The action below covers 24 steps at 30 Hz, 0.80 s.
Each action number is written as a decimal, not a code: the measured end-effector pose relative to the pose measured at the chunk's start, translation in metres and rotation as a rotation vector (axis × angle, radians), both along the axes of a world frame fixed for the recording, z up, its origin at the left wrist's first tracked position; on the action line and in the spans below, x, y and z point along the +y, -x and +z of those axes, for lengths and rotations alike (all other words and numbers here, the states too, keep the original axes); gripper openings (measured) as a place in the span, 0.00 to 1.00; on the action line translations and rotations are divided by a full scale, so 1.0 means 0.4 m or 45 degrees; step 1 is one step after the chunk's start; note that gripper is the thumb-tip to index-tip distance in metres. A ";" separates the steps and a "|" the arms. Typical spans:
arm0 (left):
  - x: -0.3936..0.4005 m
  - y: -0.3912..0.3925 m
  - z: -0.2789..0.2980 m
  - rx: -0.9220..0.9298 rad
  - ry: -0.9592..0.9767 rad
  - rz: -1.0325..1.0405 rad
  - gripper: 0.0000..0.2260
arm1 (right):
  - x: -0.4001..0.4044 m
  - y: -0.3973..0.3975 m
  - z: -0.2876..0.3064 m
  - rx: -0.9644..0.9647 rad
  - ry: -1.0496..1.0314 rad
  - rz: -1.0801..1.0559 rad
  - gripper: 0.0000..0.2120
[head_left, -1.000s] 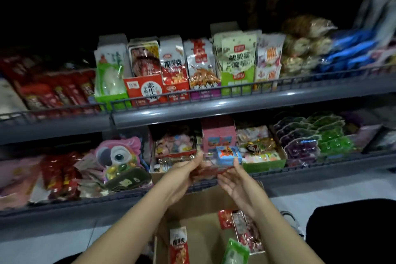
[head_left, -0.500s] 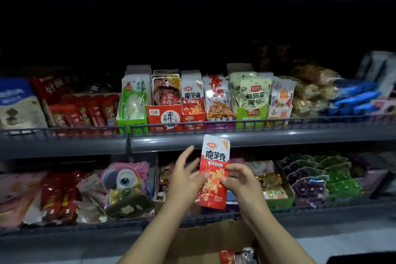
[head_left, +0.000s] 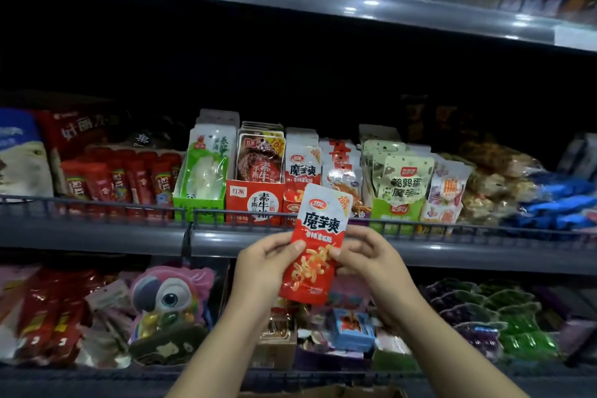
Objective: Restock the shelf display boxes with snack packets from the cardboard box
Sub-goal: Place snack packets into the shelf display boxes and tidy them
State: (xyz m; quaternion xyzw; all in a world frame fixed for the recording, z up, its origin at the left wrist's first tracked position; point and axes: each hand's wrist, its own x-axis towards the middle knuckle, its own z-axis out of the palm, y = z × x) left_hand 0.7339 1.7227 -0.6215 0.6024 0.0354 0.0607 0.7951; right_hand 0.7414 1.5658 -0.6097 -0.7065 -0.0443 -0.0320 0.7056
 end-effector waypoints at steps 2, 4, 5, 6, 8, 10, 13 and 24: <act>0.017 -0.020 0.014 -0.047 -0.024 0.057 0.06 | 0.001 -0.033 0.043 -0.031 0.102 0.051 0.15; 0.031 -0.041 0.028 -0.096 -0.058 0.097 0.07 | 0.008 -0.074 0.090 -0.054 0.207 0.115 0.13; 0.035 -0.051 0.034 -0.112 -0.068 0.109 0.07 | 0.013 -0.097 0.110 -0.054 0.244 0.146 0.12; 0.038 -0.063 0.036 -0.125 -0.081 0.122 0.06 | 0.020 -0.120 0.128 -0.052 0.273 0.167 0.12; 0.043 -0.084 0.041 -0.161 -0.084 0.164 0.07 | 0.034 -0.163 0.161 -0.055 0.350 0.187 0.10; 0.051 -0.108 0.041 -0.255 -0.171 0.240 0.08 | 0.046 -0.198 0.193 -0.070 0.415 0.192 0.08; 0.061 -0.138 0.035 -0.471 -0.583 0.347 0.12 | 0.054 -0.255 0.245 -0.175 0.405 0.102 0.06; 0.050 -0.204 -0.047 -0.701 -1.459 0.483 0.18 | 0.078 -0.385 0.266 -0.397 0.517 -0.143 0.05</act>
